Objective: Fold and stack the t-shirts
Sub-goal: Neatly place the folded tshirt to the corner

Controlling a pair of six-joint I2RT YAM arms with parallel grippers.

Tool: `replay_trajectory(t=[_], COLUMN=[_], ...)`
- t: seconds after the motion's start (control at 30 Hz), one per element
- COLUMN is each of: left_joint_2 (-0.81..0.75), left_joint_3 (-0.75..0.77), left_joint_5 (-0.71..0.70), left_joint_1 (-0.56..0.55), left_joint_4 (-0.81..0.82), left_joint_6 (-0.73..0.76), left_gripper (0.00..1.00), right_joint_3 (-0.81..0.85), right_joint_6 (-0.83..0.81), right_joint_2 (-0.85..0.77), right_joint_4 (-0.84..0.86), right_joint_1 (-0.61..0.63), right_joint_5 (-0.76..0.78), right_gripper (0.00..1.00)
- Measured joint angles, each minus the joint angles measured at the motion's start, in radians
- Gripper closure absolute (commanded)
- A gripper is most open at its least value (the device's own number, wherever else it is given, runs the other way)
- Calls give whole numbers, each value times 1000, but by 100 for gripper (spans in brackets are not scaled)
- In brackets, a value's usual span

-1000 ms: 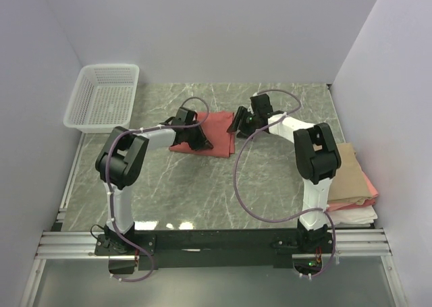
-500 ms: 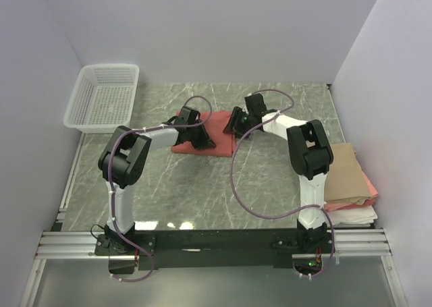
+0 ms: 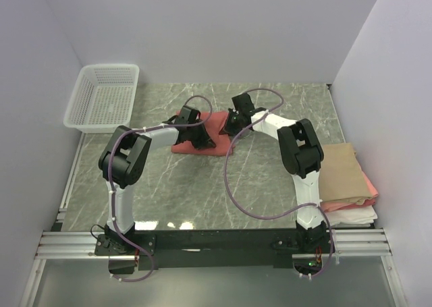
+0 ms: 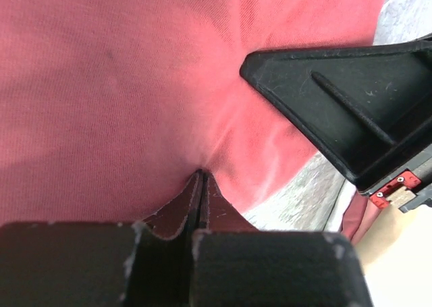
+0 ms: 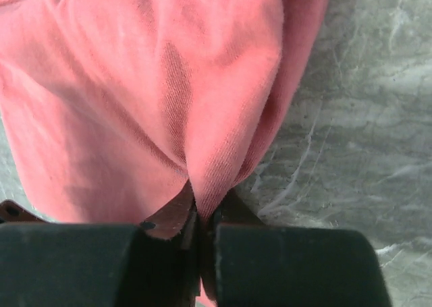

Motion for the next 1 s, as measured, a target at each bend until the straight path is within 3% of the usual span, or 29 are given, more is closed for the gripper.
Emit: replay_trajectory(t=[0.23, 0.6, 1.0], left_joint_2=[-33, -257, -370], left_joint_3=[42, 43, -2], left_joint_5=[-32, -38, 33], left_joint_1=[-5, 58, 113], left_joint_4=[-108, -201, -285], left_joint_6=[20, 72, 148], left_gripper=[99, 99, 99], right_joint_3=[5, -129, 112], right_joint_6=[38, 101, 252], right_joint_2=[-18, -236, -261], right_joint_4=[-48, -223, -690], right_joint_1=[15, -18, -121], right_joint_5=[103, 397, 693], right_gripper=[100, 100, 100])
